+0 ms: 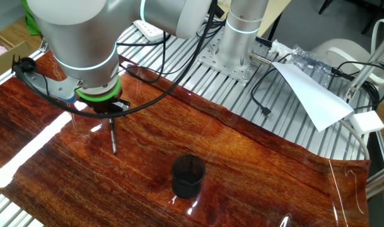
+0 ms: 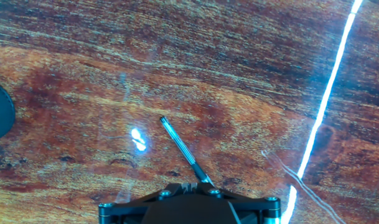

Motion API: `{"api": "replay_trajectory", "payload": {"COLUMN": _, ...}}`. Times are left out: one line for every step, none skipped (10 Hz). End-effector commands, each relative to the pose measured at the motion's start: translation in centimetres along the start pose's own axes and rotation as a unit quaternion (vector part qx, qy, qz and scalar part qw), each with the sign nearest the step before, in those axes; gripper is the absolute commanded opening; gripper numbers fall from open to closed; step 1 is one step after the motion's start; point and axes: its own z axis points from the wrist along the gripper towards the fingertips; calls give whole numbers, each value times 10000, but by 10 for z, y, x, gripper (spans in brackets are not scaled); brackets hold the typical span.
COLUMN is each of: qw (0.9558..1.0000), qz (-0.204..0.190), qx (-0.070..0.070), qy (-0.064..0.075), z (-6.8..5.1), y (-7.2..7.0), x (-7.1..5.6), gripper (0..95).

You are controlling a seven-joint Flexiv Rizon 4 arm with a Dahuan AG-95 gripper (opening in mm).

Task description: Put the pen into the pen holder

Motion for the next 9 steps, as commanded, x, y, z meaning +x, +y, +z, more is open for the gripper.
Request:
{"api": "replay_trajectory", "payload": {"qw": 10000, "qz": -11, "qx": -26, "qy": -19, "z": 0, "y": 0, "x": 1, "gripper": 0}}
{"api": "replay_trajectory", "payload": {"qw": 10000, "qz": -11, "qx": -35, "qy": -24, "z": 0, "y": 0, "x": 0, "gripper": 0}}
{"api": "replay_trajectory", "payload": {"qw": 10000, "qz": -6, "qx": -38, "qy": -37, "z": 0, "y": 0, "x": 0, "gripper": 0}}
{"api": "replay_trajectory", "payload": {"qw": 9999, "qz": 1, "qx": -57, "qy": -82, "z": 1, "y": 0, "x": 0, "gripper": 190}}
{"api": "replay_trajectory", "payload": {"qw": 9999, "qz": 4, "qx": -59, "qy": -113, "z": 2, "y": 0, "x": -1, "gripper": 190}}
{"api": "replay_trajectory", "payload": {"qw": 9999, "qz": 6, "qx": -52, "qy": -130, "z": 2, "y": -1, "x": -2, "gripper": 190}}
{"api": "replay_trajectory", "payload": {"qw": 9999, "qz": 1, "qx": -43, "qy": -147, "z": 4, "y": -3, "x": -4, "gripper": 190}}
{"api": "replay_trajectory", "payload": {"qw": 9999, "qz": -20, "qx": -42, "qy": -151, "z": 6, "y": -6, "x": -6, "gripper": 190}}
{"api": "replay_trajectory", "payload": {"qw": 9999, "qz": -19, "qx": -38, "qy": -152, "z": 7, "y": -7, "x": -8, "gripper": 190}}
